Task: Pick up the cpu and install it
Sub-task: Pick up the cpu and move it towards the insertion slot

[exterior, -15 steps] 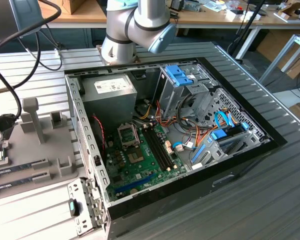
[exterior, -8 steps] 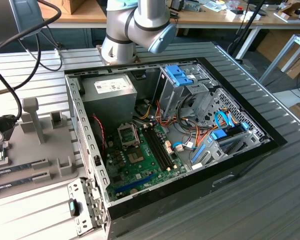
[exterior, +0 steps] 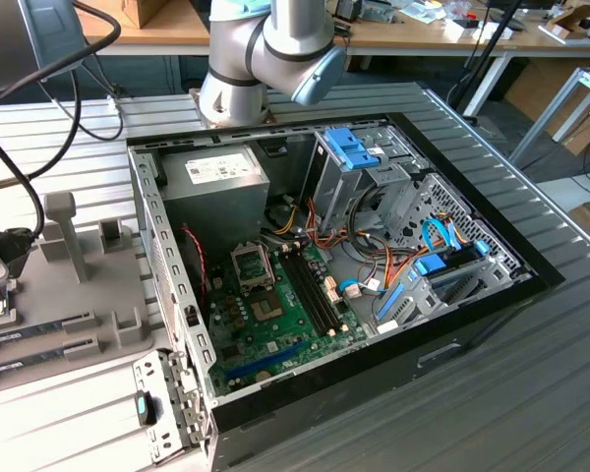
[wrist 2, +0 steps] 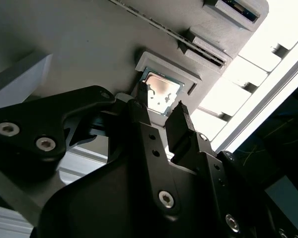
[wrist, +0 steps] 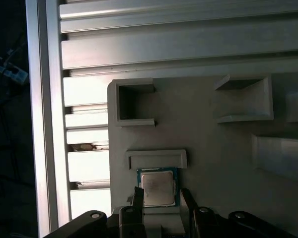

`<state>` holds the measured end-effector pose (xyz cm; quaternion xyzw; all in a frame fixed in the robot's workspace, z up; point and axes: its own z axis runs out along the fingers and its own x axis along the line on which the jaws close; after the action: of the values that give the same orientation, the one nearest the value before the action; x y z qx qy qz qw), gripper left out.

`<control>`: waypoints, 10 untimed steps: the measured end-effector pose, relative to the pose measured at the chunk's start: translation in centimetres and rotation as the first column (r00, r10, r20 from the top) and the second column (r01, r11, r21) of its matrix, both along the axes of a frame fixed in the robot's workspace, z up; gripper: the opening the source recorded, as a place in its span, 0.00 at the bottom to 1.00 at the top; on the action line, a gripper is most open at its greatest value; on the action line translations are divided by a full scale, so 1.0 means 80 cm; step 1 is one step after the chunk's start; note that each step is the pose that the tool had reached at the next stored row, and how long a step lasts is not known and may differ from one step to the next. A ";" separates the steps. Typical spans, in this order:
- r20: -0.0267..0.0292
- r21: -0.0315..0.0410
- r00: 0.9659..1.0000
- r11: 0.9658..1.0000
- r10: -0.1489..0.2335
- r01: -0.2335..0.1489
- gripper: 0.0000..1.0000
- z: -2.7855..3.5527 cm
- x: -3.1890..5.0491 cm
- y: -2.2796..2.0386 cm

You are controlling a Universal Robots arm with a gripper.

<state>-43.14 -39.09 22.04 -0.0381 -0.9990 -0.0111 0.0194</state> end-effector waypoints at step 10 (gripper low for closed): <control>0.000 0.000 1.000 1.000 0.000 0.000 0.42 -0.0055 0.000 0.0000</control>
<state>-43.14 -39.09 21.60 -0.0381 -0.9990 -0.0110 0.0194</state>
